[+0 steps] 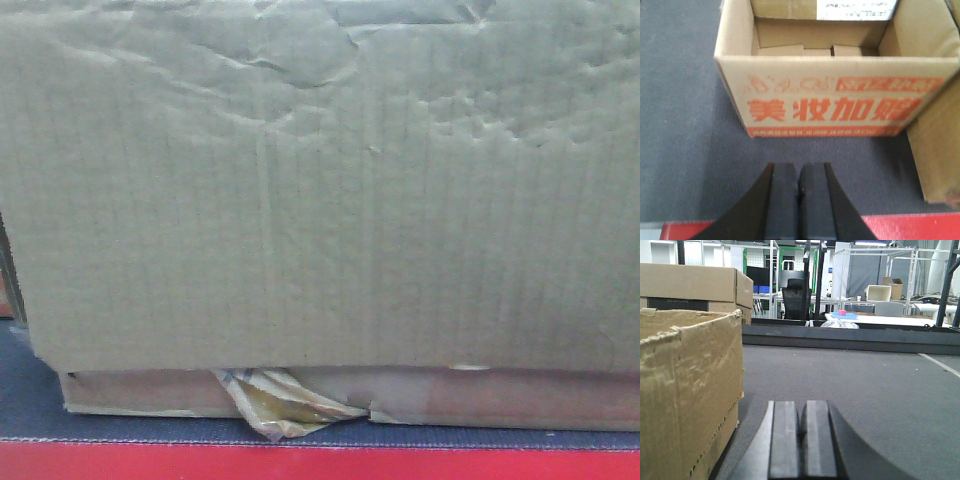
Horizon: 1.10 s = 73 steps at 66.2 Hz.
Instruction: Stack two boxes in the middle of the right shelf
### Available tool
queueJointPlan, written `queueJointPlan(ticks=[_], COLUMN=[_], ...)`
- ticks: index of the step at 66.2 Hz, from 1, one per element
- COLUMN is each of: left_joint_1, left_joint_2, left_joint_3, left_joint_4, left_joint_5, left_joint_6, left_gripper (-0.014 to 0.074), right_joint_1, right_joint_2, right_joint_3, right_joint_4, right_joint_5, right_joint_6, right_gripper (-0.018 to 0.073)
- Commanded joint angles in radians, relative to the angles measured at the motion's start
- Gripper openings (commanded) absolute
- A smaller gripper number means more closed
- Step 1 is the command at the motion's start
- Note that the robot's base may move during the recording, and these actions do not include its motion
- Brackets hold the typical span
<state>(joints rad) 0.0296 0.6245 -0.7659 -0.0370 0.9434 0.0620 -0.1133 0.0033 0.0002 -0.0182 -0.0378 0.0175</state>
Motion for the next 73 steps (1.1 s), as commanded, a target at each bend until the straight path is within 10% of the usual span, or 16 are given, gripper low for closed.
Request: queueJointPlan(ticks=[1, 52, 73], left_joint_1=[-0.005, 0.148, 0.146], left_joint_2=[0.070, 0.828, 0.913], left_joint_3=[-0.041, -0.683, -0.683], left_joint_4=[-0.006, -0.035, -0.023], left_joint_5=[-0.077, 0.129, 0.137], left_joint_6=[0.007, 0.171, 0.173], left_gripper=[-0.0101, -0.0097, 0.0329], right_joint_1=[-0.005, -0.005, -0.005], right_joint_2=[-0.003, -0.003, -0.003], right_joint_3=[0.000, 0.000, 0.000], right_joint_4=[0.006, 0.006, 0.006], right_joint_5=[-0.015, -0.015, -0.015], right_joint_6=[-0.001, -0.001, -0.001], right_gripper=[-0.0163, -0.0163, -0.0163])
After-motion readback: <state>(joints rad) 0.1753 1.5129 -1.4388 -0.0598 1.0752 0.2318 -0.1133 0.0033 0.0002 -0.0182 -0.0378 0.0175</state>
